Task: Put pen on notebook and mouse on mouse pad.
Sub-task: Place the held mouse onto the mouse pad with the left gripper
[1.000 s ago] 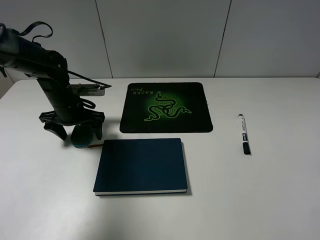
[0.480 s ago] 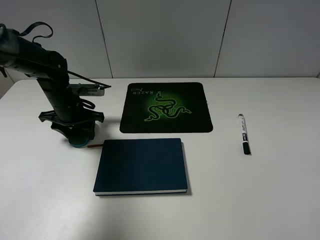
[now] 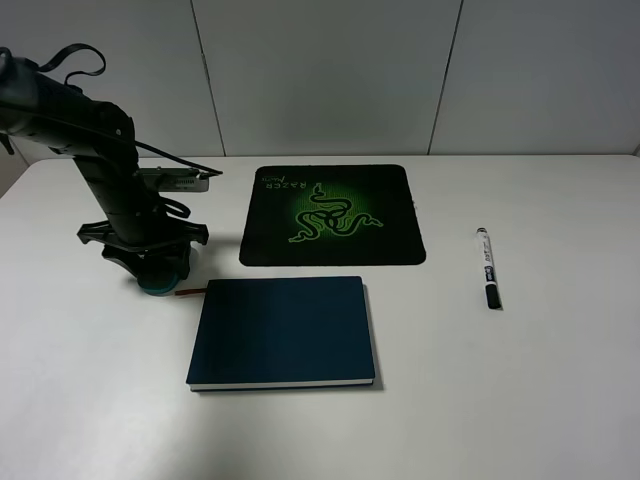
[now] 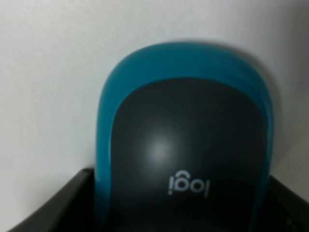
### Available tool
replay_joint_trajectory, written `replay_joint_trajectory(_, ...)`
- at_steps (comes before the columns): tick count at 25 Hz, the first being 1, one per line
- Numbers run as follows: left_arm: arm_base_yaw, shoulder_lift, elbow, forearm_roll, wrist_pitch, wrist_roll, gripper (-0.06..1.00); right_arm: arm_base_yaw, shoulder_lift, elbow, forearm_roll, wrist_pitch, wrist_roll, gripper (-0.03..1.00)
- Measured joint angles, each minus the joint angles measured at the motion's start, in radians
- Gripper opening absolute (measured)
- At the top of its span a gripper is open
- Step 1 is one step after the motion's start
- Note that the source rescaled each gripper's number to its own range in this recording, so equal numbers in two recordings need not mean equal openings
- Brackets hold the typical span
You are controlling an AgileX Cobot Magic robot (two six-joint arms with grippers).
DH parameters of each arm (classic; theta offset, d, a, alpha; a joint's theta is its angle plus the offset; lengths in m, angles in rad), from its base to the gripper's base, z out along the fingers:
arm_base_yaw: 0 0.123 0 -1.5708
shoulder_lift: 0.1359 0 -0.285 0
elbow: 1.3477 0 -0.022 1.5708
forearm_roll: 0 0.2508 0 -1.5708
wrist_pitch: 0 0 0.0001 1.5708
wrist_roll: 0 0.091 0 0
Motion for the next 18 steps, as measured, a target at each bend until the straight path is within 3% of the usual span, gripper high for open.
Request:
replay_joint_trajectory(10,0.0,-0.11,-0.033,-0.008,0.153,0.066,0.0,0.0,0.0,0.0,0.0,0.0,0.0,1.0)
replay_joint_trajectory(18,-0.002,-0.177,-0.175,-0.009,0.305,0.074,0.0,0.0,0.0,0.0,0.0,0.0,0.0,1.0)
